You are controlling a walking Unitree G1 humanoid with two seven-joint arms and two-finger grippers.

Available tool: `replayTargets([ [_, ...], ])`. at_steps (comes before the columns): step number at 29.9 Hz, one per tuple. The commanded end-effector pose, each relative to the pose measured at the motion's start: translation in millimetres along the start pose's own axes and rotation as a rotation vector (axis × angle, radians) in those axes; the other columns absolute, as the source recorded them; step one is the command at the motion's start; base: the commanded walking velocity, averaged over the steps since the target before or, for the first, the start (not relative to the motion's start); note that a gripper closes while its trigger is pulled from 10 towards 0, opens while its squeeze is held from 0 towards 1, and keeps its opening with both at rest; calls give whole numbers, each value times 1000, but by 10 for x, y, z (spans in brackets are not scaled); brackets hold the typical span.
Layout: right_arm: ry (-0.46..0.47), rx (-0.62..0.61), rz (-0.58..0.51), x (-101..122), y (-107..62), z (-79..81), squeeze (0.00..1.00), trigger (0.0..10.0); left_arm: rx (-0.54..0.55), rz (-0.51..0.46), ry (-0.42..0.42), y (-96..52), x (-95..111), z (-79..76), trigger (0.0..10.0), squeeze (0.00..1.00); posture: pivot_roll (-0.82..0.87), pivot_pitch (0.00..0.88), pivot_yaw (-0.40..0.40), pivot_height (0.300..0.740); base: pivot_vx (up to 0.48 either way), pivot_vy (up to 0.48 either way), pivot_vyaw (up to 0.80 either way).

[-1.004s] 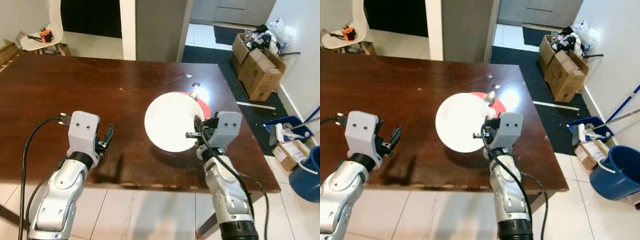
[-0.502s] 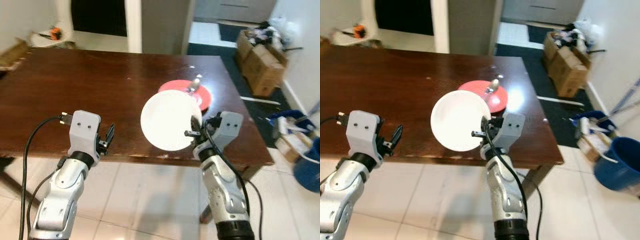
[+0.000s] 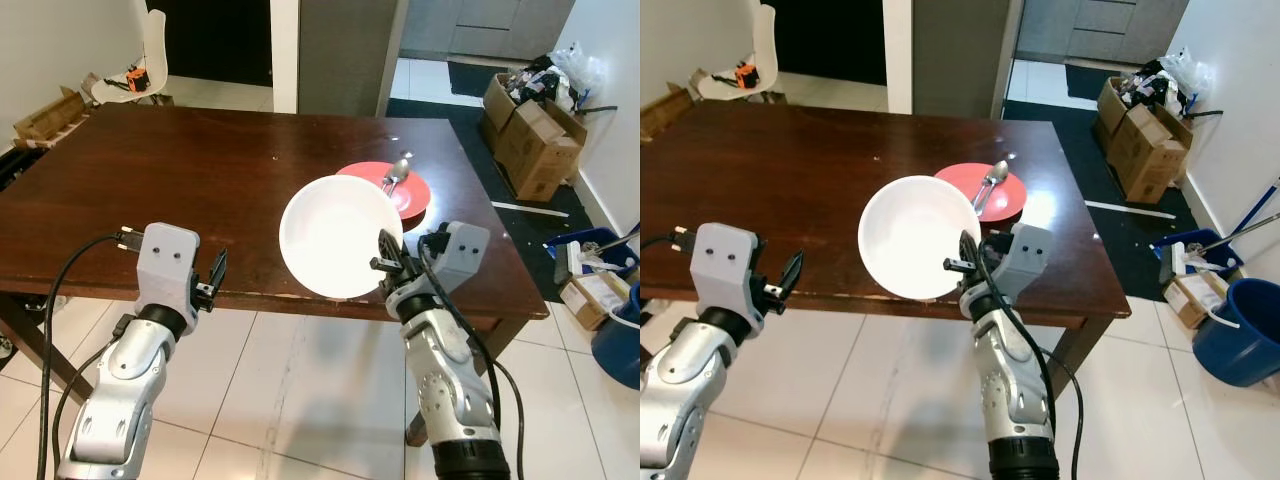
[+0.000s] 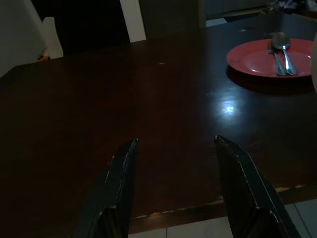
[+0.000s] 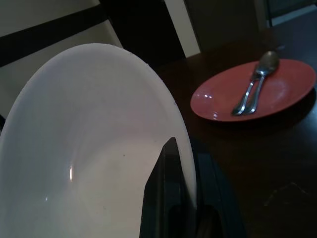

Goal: Setting the table

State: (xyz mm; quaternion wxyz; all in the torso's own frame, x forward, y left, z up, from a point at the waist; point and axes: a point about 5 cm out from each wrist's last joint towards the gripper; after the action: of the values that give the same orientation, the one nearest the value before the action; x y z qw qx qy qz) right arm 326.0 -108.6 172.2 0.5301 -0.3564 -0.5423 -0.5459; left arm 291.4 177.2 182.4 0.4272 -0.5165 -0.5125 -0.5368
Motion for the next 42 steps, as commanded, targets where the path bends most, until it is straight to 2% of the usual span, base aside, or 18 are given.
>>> replayTargets([
  [1,5,-9,2,8,-4,-22,0,10000,4,22,4,-17,-50,19,10000,0,57,33,46,740,0,0,0],
  [8,-20,-10,15,-12,-10,-36,0,10000,3,24,6,-17,-52,16,10000,0,57,36,48,740,0,0,0],
  [17,-102,69,2,-13,-24,68,0,10000,8,30,7,-25,-70,24,10000,0,59,40,46,740,0,0,753],
  [22,-93,80,2,-16,-28,88,0,10000,10,33,8,-27,-76,24,10000,0,60,43,46,740,0,0,788],
  [30,-47,254,-35,24,-101,295,0,10000,13,41,11,-33,-97,32,10000,0,59,47,50,740,0,0,788],
  [34,-32,292,-46,42,-118,358,0,10000,15,45,13,-37,-105,38,10000,0,59,48,50,740,0,0,788],
  [42,-29,308,-49,51,-122,364,0,10000,23,53,17,-44,-119,52,10000,0,61,50,50,740,0,0,788],
])
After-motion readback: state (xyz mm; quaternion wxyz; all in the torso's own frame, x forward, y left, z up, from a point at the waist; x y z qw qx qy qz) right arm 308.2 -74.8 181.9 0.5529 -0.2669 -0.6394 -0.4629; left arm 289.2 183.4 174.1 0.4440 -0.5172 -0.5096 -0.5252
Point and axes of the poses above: a point about 5 cm out from each wrist's last joint towards the gripper, its own y axis pointing out of the wrist towards the gripper, its own x axis along the axis of the wrist's last joint, z = x × y, and after that the axes turned 14 degrees about -y, right-handed
